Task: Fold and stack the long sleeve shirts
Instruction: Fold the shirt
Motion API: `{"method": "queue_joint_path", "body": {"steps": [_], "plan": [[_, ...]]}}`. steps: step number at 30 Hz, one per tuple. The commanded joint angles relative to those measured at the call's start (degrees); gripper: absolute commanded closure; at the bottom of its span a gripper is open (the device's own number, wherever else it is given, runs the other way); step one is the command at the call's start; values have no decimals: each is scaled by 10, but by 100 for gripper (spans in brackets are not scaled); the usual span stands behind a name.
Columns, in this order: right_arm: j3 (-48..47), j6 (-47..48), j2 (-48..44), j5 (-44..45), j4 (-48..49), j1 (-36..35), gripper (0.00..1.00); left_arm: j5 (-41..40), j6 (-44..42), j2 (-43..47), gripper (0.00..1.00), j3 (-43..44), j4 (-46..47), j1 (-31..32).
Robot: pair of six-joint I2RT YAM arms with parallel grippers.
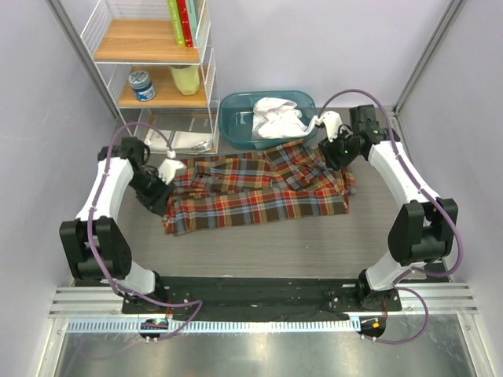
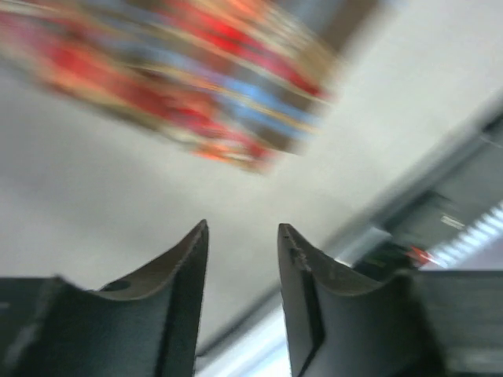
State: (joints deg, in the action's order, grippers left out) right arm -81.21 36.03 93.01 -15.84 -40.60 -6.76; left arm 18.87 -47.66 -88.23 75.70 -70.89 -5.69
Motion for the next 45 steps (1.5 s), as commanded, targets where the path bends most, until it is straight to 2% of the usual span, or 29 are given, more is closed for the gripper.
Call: {"method": "queue_joint_path", "body": {"steps": [1, 5, 8, 18, 23, 34, 37, 39, 45], "plan": [[38, -60, -61, -18, -83, -1, 51, 59, 12, 12, 64, -71, -55, 15], [89, -82, -64, -32, -101, -1, 61, 54, 1, -2, 66, -113, -45, 24], [119, -94, -50, -32, -99, -1, 62, 48, -10, -17, 64, -127, -33, 29], [122, -116, 24, -29, -76, -2, 64, 1, -25, -52, 63, -173, 58, 52], [125, -114, 56, -10, -62, -2, 65, -5, -21, -62, 55, -175, 94, 71], [135, -110, 107, 26, -29, -2, 65, -9, -24, -72, 57, -198, 138, 91], [141, -110, 115, 32, -21, -2, 65, -12, -26, -71, 61, -201, 139, 95], [144, -111, 118, 34, -18, -2, 65, -14, -24, -70, 67, -201, 144, 95], [148, -105, 126, 62, -4, -1, 66, -34, -30, -60, 95, -188, 119, 94]]}}
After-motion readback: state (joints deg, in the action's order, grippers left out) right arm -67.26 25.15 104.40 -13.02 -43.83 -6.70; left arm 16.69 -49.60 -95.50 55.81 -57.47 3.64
